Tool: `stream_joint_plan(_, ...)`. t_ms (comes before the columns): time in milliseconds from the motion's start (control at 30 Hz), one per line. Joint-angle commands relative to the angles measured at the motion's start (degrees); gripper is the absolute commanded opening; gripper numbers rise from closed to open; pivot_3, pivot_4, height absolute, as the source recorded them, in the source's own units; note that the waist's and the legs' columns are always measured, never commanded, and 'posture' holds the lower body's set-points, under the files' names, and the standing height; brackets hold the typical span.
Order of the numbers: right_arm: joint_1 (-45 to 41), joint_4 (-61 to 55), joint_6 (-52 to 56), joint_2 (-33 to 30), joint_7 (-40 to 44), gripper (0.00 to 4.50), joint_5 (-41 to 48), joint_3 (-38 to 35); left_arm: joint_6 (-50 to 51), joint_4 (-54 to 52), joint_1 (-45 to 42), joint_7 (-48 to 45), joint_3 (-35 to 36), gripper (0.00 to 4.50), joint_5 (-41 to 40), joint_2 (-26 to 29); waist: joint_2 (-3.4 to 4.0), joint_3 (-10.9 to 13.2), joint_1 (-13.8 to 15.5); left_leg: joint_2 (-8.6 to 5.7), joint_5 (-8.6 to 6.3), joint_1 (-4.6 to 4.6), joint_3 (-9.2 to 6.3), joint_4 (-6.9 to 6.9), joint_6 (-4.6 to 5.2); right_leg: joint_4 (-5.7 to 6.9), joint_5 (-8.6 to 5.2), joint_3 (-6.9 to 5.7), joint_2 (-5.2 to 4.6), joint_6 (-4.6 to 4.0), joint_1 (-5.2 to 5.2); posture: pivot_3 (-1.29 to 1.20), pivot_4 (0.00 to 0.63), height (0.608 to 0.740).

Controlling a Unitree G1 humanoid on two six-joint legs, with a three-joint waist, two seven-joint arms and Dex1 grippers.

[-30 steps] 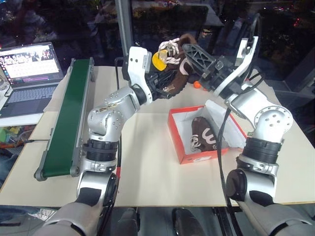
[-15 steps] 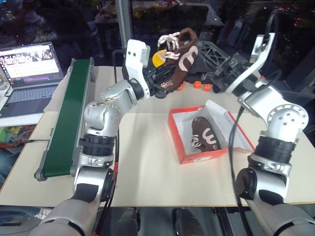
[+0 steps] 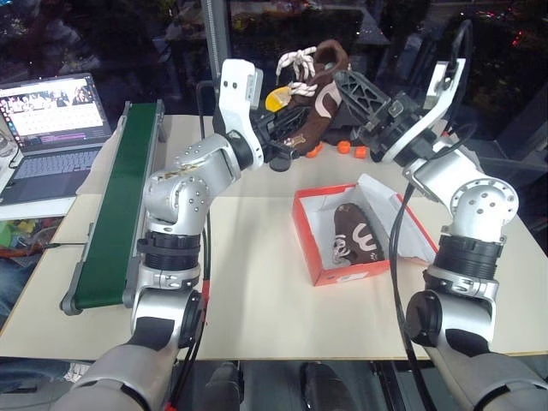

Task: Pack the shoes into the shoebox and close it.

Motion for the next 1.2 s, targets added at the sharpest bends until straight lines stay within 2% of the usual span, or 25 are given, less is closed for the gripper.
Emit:
stream_joint_plan(33, 1.1, 1.1, -1.1, -2.1, 0.4, 4.5, -1.9, -0.8, -2.1, -2.4, -3.8, -1.6, 1.1, 0.09, -0.9, 1.2, 0.01, 0.0, 0.1, 0.0, 0.0, -0.01, 0.0, 0.0, 0.0, 0.0, 0.0, -0.01, 0.0, 0.0, 0.0, 0.0, 0.15, 0.74)
stream_joint_plan(400, -0.2, 0.2, -0.3, -1.3, 0.8, 4.5, -0.7, -1.2, -1.9, -3.3, -3.2, -1.8, 0.8, 0.09, -1.3, 0.9, 0.11, 0.1, -0.1, 0.0, 0.0, 0.0, 0.01, -0.01, 0.0, 0.0, 0.0, 0.01, 0.0, 0.0, -0.01, 0.0, 0.15, 0.74)
stream_joint_plan(633, -0.2, -2.5, 3.4, -4.2, 0.9, 4.5, 5.1, -4.3, -3.4, -1.2, -3.8, -2.3, 1.4, 0.09, 0.1, 2.6, 0.12, 0.1, 0.0, -0.01, 0.0, -0.01, 0.01, -0.02, 0.0, -0.01, -0.01, 0.01, 0.0, 0.01, -0.01, 0.0, 0.15, 0.74)
stream_joint_plan(833, 0.9, -5.2, 4.8, -4.5, 0.4, 4.5, 7.7, -3.3, -5.4, 1.4, -5.3, -3.0, 1.3, 0.09, 0.7, 3.1, 0.13, 0.1, -0.2, 0.0, 0.0, 0.01, 0.01, -0.01, 0.0, 0.01, -0.01, 0.02, 0.01, 0.01, -0.01, 0.0, 0.15, 0.74)
stream_joint_plan(1200, -0.7, -2.7, 0.3, -0.6, 1.5, 4.5, 3.5, 1.1, -2.6, -1.9, -5.0, -3.1, -0.7, 0.09, -1.9, -0.3, 0.13, 0.1, -0.1, -0.01, -0.01, -0.02, 0.01, -0.01, 0.01, 0.0, -0.01, 0.02, 0.0, 0.02, -0.02, 0.0, 0.15, 0.74)
